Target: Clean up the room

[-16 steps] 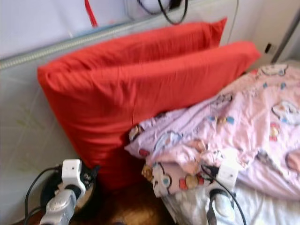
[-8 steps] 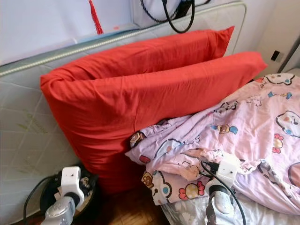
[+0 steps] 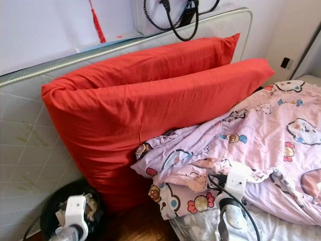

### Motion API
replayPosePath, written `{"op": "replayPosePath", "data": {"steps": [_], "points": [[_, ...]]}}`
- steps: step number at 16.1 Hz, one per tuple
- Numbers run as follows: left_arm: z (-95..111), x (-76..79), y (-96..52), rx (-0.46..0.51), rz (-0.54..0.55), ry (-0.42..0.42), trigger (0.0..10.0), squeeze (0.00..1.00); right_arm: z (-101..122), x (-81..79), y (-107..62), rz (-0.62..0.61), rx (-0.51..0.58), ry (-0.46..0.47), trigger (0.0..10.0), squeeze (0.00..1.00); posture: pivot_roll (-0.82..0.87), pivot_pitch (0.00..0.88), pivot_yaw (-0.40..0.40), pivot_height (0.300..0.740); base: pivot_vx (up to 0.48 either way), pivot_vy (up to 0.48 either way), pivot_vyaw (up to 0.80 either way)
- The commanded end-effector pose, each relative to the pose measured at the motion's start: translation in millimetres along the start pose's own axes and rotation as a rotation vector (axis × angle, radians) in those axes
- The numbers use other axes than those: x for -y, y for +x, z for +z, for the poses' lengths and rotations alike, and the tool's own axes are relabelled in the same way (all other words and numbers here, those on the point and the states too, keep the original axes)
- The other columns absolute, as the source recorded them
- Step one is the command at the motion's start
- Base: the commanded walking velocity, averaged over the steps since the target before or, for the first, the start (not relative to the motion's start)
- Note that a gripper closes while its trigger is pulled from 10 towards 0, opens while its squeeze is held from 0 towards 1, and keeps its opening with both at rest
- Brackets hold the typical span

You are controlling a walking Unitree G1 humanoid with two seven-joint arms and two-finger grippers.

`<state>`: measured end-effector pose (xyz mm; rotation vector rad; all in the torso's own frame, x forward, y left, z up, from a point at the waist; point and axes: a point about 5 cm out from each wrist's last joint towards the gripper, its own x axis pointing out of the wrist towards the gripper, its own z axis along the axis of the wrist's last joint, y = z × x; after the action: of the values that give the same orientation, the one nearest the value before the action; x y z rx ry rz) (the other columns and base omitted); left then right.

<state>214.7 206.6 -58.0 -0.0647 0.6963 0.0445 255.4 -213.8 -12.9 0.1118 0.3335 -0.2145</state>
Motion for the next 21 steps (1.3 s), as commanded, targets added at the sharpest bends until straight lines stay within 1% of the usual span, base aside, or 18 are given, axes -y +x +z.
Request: {"op": "replayPosePath", "data": {"steps": [1, 2, 3, 4, 5, 6, 7, 9, 11, 13, 14, 17, 21], "points": [[-1.5, -5.9, -1.1, -0.012, 0.022, -0.003, 10.0, 0.00, 1.4, 3.2, -0.1, -0.020, 0.010, 0.011, 10.0, 0.00, 0.07, 0.023, 0.046, 0.740, 0.000, 0.000, 0.00], [-1.4, -6.4, -1.1, -0.009, 0.032, -0.019, 10.0, 0.00, 1.6, 7.4, 0.0, -0.049, 0.007, 0.026, 10.0, 0.00, 0.07, 0.025, 0.045, 0.740, 0.000, 0.000, 0.00], [-1.6, -6.9, -1.2, -0.010, 0.038, -0.022, 10.0, 0.00, 2.8, 12.4, -0.2, -0.081, 0.015, 0.016, 10.0, 0.00, 0.07, 0.026, 0.046, 0.740, 0.000, 0.000, 0.00], [-1.8, -7.5, -1.3, -0.010, 0.044, -0.029, 10.0, 0.00, 3.5, 18.5, -0.6, -0.132, 0.018, 0.040, 10.0, 0.00, 0.07, 0.026, 0.047, 0.740, 0.000, 0.000, 0.00], [-2.6, -7.5, -1.4, -0.015, 0.045, -0.028, 10.0, 0.00, 3.7, 21.9, -1.1, -0.156, 0.022, 0.067, 10.0, 0.00, 0.07, 0.024, 0.050, 0.740, 0.000, 0.000, 0.00], [-2.8, -7.3, -1.4, -0.019, 0.040, -0.020, 10.0, 0.00, 3.9, 21.4, -1.1, -0.148, 0.023, 0.055, 10.0, 0.00, 0.07, 0.022, 0.051, 0.740, 0.000, 0.000, 0.00], [-3.6, -7.9, -1.6, -0.026, 0.040, -0.017, 10.0, 0.00, 5.4, 25.0, -1.6, -0.147, 0.035, 0.048, 10.0, 0.00, 0.07, 0.021, 0.054, 0.740, 0.000, 0.000, 0.00], [-5.9, -9.4, -2.5, -0.033, 0.047, -0.022, 10.0, 0.00, 7.0, 30.6, -1.9, -0.168, 0.043, 0.055, 10.0, 0.00, 0.06, 0.016, 0.055, 0.740, 0.000, 0.000, 0.00], [-10.2, -9.8, -4.0, -0.052, 0.042, 0.004, 10.0, 0.00, 9.6, 33.8, -1.7, -0.175, 0.055, 0.048, 10.0, 0.00, 0.06, 0.011, 0.058, 0.740, 0.000, 0.000, 0.00], [-12.3, -11.0, -5.0, -0.058, 0.045, 0.002, 10.0, 0.00, 14.0, 39.0, -1.3, -0.201, 0.079, 0.060, 10.0, 0.00, 0.06, 0.007, 0.063, 0.740, 0.000, 0.000, 0.00], [-15.9, -12.0, -6.4, -0.074, 0.042, 0.018, 10.0, 0.00, 14.7, 40.1, -1.1, -0.199, 0.080, 0.054, 10.0, 0.00, 0.06, 0.000, 0.064, 0.740, 0.000, 0.000, 0.00], [-19.3, -11.7, -7.6, -0.086, 0.035, 0.029, 10.0, 0.00, 15.9, 40.5, -1.1, -0.201, 0.091, 0.058, 10.0, 0.00, 0.06, 0.000, 0.067, 0.740, 0.000, 0.000, 0.00], [-21.6, -9.6, -8.0, -0.092, 0.028, 0.032, 10.0, 0.00, 16.0, 40.5, -1.5, -0.198, 0.097, 0.059, 10.0, 0.00, 0.06, 0.000, 0.067, 0.740, -0.247, 0.000, 0.00]]}}
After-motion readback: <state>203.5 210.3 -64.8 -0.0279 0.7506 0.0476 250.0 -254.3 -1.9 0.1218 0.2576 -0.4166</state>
